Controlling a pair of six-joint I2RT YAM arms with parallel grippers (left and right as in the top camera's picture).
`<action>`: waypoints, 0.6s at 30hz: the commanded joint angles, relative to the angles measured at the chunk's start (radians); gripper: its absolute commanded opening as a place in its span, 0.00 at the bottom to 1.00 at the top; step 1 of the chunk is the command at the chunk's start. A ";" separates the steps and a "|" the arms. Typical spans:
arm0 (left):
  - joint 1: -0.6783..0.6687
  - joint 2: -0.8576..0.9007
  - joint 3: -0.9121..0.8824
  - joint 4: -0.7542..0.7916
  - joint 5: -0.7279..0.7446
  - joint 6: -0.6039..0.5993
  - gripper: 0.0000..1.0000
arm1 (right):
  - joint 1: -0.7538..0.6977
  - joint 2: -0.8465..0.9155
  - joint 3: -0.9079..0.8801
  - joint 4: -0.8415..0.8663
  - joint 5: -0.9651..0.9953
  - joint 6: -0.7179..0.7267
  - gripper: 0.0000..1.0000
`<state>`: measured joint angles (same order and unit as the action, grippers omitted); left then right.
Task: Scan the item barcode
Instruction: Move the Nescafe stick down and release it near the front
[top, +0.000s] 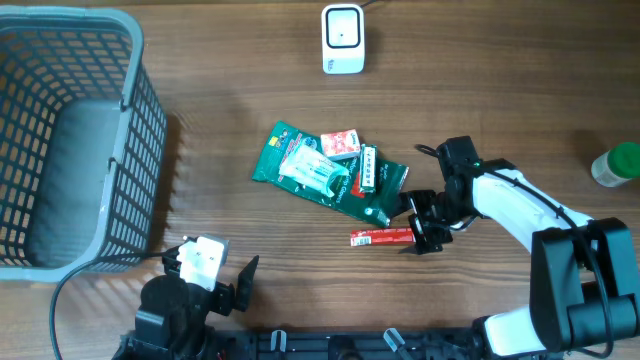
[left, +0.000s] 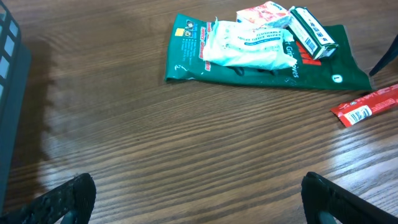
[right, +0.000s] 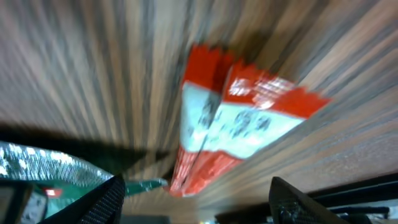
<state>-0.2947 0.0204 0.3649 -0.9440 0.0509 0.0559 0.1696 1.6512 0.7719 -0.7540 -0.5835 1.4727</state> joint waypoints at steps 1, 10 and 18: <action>0.000 -0.002 -0.002 0.000 0.005 0.015 1.00 | 0.004 -0.005 -0.007 -0.002 0.134 0.100 0.74; 0.000 -0.002 -0.002 -0.001 0.005 0.015 1.00 | 0.057 -0.003 -0.008 0.031 0.203 0.134 0.67; 0.000 -0.002 -0.002 -0.001 0.005 0.015 1.00 | 0.097 0.089 -0.008 0.018 0.312 0.062 0.04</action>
<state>-0.2947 0.0204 0.3649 -0.9440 0.0509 0.0559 0.2611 1.6783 0.7956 -0.7383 -0.3916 1.5959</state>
